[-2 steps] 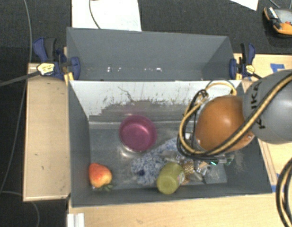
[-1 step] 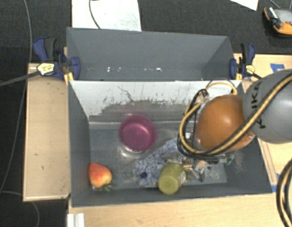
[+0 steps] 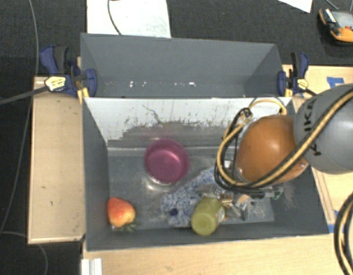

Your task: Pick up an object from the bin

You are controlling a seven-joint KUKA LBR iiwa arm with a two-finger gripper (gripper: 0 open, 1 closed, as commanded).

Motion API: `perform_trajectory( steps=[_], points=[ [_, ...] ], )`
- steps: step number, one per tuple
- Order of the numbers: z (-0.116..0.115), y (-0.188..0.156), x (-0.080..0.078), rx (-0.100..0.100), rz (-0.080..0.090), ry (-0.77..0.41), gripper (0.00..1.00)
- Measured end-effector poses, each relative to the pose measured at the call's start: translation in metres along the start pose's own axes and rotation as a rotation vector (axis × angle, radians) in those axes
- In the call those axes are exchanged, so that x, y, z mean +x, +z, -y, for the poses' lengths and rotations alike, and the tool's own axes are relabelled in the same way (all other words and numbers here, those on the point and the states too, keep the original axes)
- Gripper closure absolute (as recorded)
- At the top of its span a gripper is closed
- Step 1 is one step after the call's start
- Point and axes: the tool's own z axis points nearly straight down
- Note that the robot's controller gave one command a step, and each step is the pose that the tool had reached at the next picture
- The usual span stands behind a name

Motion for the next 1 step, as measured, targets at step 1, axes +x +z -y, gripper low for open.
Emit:
perform_trajectory(
  steps=[1],
  points=[
    [0.009, -0.1564, 0.0067, 0.001, 0.002, 0.074, 1.0]
  ],
)
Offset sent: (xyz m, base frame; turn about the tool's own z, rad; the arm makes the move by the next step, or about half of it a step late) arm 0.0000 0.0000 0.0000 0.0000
